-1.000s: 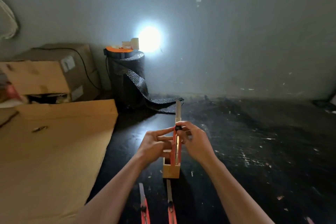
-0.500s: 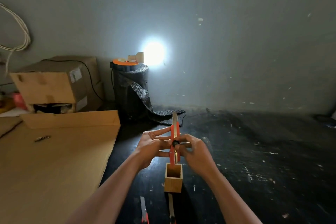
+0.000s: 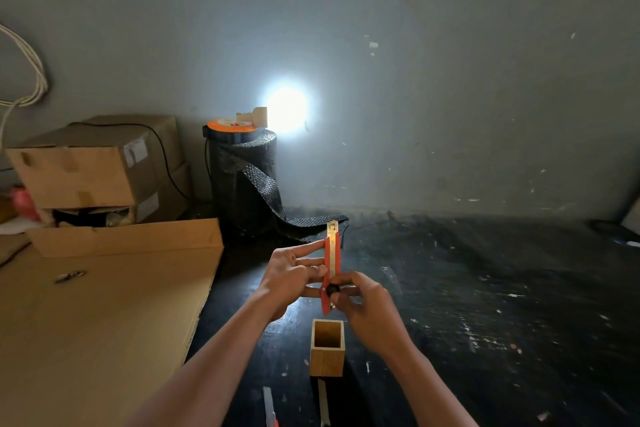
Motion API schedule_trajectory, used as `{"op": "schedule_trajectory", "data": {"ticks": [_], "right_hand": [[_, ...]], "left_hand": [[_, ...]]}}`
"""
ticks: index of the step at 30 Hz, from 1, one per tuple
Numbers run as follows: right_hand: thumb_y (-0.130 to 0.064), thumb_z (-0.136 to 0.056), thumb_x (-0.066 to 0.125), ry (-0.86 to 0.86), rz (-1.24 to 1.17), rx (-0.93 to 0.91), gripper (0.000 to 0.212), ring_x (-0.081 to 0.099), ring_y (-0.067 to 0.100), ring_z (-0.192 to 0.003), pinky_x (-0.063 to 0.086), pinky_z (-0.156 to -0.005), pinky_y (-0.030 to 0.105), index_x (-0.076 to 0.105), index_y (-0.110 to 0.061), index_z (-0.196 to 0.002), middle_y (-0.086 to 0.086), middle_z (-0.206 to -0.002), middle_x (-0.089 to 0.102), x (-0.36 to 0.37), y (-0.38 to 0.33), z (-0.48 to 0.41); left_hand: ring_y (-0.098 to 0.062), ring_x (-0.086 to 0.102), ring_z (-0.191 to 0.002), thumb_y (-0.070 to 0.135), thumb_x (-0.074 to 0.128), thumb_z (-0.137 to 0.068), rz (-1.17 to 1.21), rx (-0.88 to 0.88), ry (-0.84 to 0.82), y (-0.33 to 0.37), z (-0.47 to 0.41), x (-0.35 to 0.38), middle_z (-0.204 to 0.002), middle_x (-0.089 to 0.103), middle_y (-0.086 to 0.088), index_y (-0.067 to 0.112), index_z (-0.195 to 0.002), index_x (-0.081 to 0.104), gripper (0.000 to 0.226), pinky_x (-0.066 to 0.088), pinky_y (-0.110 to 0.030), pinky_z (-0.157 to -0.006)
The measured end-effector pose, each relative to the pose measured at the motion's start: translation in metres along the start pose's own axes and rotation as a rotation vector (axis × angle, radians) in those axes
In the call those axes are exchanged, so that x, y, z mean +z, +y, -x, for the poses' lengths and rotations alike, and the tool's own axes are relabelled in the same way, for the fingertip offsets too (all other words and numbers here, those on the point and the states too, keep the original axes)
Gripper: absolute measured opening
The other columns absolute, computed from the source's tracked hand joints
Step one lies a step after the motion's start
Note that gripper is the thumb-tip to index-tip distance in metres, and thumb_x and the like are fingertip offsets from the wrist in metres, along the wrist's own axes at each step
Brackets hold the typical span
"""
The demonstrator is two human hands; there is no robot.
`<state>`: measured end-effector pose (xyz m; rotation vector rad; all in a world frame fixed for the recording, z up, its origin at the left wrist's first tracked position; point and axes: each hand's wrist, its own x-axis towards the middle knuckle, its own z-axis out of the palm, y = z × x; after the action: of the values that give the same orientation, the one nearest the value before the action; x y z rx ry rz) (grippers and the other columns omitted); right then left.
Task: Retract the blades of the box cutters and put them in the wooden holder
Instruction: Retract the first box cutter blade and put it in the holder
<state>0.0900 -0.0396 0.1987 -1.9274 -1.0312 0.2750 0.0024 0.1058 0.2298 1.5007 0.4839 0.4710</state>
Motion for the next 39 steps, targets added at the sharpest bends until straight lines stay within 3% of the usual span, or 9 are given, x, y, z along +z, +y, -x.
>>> {"op": "schedule_trajectory", "data": {"ticks": [3, 8, 14, 18, 24, 28, 32, 35, 39], "right_hand": [[-0.014, -0.096, 0.067, 0.004, 0.042, -0.028, 0.027, 0.057, -0.008, -0.092, 0.044, -0.070, 0.001, 0.066, -0.025, -0.120, -0.018, -0.114, 0.060, 0.000, 0.001, 0.000], [-0.025, -0.091, 0.073, 0.083, 0.022, -0.009, 0.023, 0.060, -0.003, -0.092, 0.045, -0.070, 0.007, 0.053, -0.035, -0.096, -0.012, -0.107, 0.067, 0.001, -0.004, -0.001], [-0.017, -0.095, 0.069, 0.062, 0.077, -0.080, 0.026, 0.061, 0.000, -0.100, 0.049, -0.073, 0.004, 0.065, -0.025, -0.120, -0.006, -0.124, 0.066, 0.002, 0.002, -0.001], [-0.029, -0.090, 0.074, 0.123, 0.000, -0.026, 0.017, 0.062, -0.007, -0.085, 0.048, -0.068, 0.008, 0.058, -0.032, -0.097, -0.016, -0.099, 0.066, 0.002, -0.003, -0.004], [-0.015, -0.094, 0.071, 0.062, 0.064, -0.087, 0.024, 0.064, 0.002, -0.100, 0.053, -0.083, 0.011, 0.066, -0.027, -0.115, -0.012, -0.117, 0.065, 0.002, 0.005, -0.010], [-0.028, -0.091, 0.073, 0.097, -0.002, -0.049, 0.021, 0.060, -0.005, -0.088, 0.046, -0.070, 0.007, 0.063, -0.023, -0.109, -0.014, -0.107, 0.065, 0.001, 0.004, -0.015], [-0.016, -0.095, 0.070, 0.027, 0.049, -0.095, 0.029, 0.062, 0.003, -0.104, 0.045, -0.078, 0.005, 0.064, -0.025, -0.122, -0.013, -0.119, 0.061, -0.001, 0.014, -0.017], [-0.018, -0.095, 0.069, 0.016, 0.043, -0.079, 0.019, 0.064, 0.005, -0.104, 0.049, -0.078, 0.009, 0.064, -0.024, -0.113, -0.006, -0.119, 0.067, -0.004, 0.020, -0.021], [-0.027, -0.091, 0.074, 0.065, 0.001, -0.047, 0.024, 0.063, -0.004, -0.085, 0.051, -0.068, 0.013, 0.052, -0.036, -0.090, -0.018, -0.091, 0.063, -0.002, 0.027, -0.022]], "left_hand": [[-0.022, 0.082, -0.079, -0.012, 0.064, -0.093, -0.003, 0.013, 0.003, 0.001, -0.003, 0.000, -0.083, 0.083, 0.005, 0.014, -0.135, 0.065, 0.050, 0.064, -0.031, -0.058], [-0.020, 0.082, -0.077, -0.013, 0.063, -0.093, -0.029, 0.033, 0.008, 0.003, -0.005, 0.005, -0.087, 0.082, 0.005, 0.015, -0.138, 0.063, 0.053, 0.063, -0.030, -0.057], [-0.022, 0.082, -0.079, -0.013, 0.064, -0.092, -0.018, 0.052, 0.015, 0.006, -0.005, 0.006, -0.085, 0.083, 0.005, 0.013, -0.138, 0.062, 0.054, 0.063, -0.030, -0.058], [-0.015, 0.081, -0.074, -0.015, 0.063, -0.092, -0.030, 0.046, 0.015, 0.007, -0.004, 0.009, -0.079, 0.082, 0.012, 0.014, -0.139, 0.062, 0.055, 0.062, -0.027, -0.056], [-0.014, 0.081, -0.075, -0.014, 0.063, -0.093, -0.028, 0.049, 0.022, 0.009, -0.007, 0.007, -0.079, 0.082, 0.013, 0.014, -0.139, 0.062, 0.054, 0.061, -0.025, -0.056], [-0.015, 0.082, -0.078, -0.014, 0.063, -0.093, -0.041, 0.056, 0.026, 0.006, -0.010, 0.011, -0.080, 0.082, 0.016, 0.015, -0.139, 0.061, 0.055, 0.063, -0.028, -0.059], [-0.020, 0.082, -0.083, -0.012, 0.064, -0.093, -0.021, 0.052, 0.042, 0.001, -0.015, 0.011, -0.086, 0.083, 0.011, 0.015, -0.141, 0.060, 0.055, 0.064, -0.031, -0.062], [-0.024, 0.082, -0.084, -0.013, 0.062, -0.093, 0.017, 0.037, 0.053, -0.004, -0.017, 0.013, -0.088, 0.084, 0.005, 0.014, -0.142, 0.059, 0.056, 0.065, -0.033, -0.062], [-0.025, 0.082, -0.085, -0.013, 0.060, -0.095, 0.035, 0.023, 0.076, -0.017, -0.020, 0.019, -0.090, 0.083, 0.008, 0.015, -0.143, 0.058, 0.056, 0.066, -0.037, -0.064]]}}
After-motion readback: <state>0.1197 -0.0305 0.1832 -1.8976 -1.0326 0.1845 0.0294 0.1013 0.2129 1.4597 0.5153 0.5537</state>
